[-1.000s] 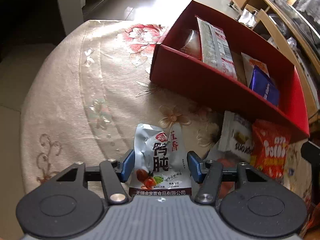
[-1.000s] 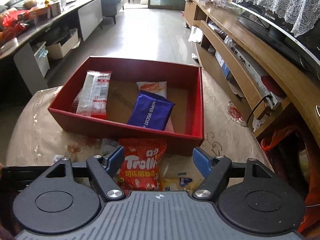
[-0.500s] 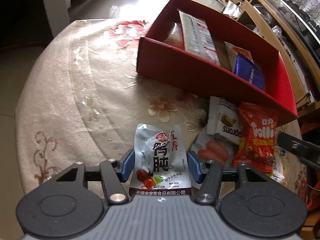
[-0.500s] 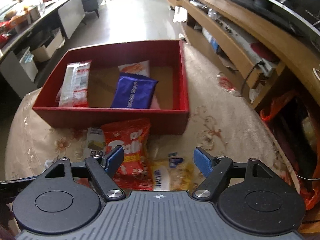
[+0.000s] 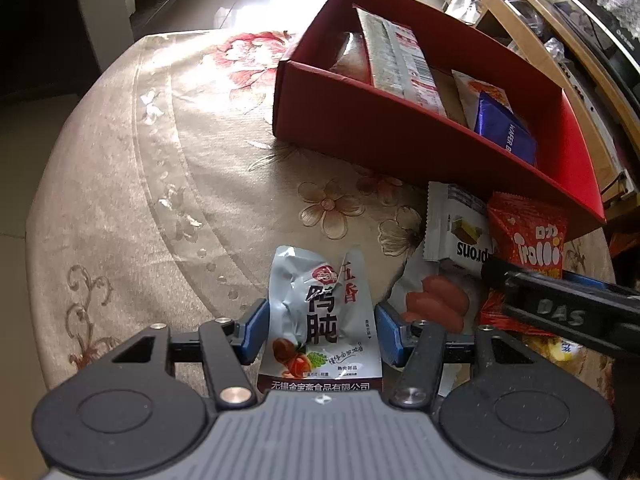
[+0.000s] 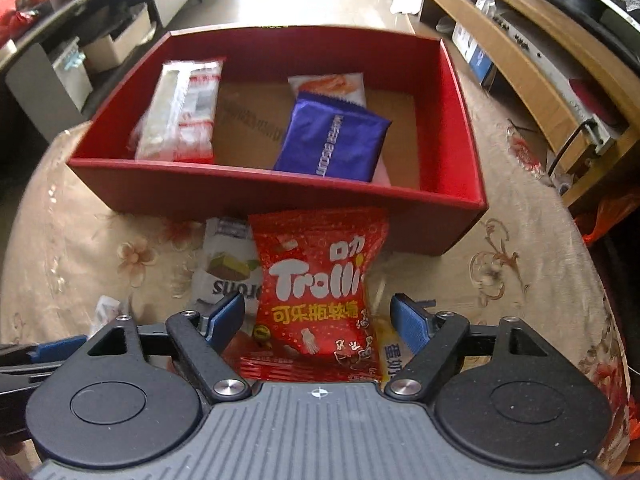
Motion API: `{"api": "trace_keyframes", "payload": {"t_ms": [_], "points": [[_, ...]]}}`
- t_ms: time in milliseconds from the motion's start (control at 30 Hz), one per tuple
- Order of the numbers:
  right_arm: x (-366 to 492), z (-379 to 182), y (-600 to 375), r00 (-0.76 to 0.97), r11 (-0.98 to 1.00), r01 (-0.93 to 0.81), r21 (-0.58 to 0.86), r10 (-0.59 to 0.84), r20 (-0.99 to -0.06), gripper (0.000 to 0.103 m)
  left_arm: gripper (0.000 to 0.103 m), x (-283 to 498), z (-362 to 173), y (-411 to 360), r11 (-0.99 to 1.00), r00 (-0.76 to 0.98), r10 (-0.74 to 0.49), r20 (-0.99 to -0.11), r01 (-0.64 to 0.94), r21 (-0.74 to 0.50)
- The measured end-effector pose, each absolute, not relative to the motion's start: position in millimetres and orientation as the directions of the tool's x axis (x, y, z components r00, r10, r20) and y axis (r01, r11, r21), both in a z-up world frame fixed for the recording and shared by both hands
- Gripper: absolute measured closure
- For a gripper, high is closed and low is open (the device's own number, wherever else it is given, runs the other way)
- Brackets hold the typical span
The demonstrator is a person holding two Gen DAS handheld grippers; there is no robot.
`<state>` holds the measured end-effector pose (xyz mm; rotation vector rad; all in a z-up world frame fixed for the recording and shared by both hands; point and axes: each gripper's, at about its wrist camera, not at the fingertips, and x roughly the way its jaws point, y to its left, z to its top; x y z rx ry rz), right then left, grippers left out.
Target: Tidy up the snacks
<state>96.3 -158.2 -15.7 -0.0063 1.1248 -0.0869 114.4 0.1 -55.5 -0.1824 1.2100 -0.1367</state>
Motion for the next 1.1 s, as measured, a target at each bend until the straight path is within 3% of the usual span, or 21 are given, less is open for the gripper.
{"api": "trace_keyframes", "payload": {"t_ms": [100, 167, 267, 1100], "points": [[97, -23, -155, 0.417, 0.994, 0.044, -0.097, -0.107, -0.903, 0.024, 0.047, 115, -56, -4, 0.98, 0.352, -0.192, -0.916, 0.023, -0.196], [96, -20, -154, 0.417, 0.995, 0.042, -0.091, -0.1, -0.903, 0.035, 0.047, 115, -56, -6, 0.981, 0.355, -0.188, -0.916, 0.03, -0.19], [92, -16, -156, 0.42, 0.995, 0.049, -0.084, -0.096, -0.902, 0.038, 0.048, 114, -55, -3, 0.982, 0.355, -0.186, -0.916, 0.03, -0.188], [34, 15, -133, 0.46, 0.998, -0.001, -0.06, -0.053, -0.886, 0.039, 0.048, 77, -37, -2, 0.986, 0.361, -0.167, -0.918, 0.088, -0.145]]}}
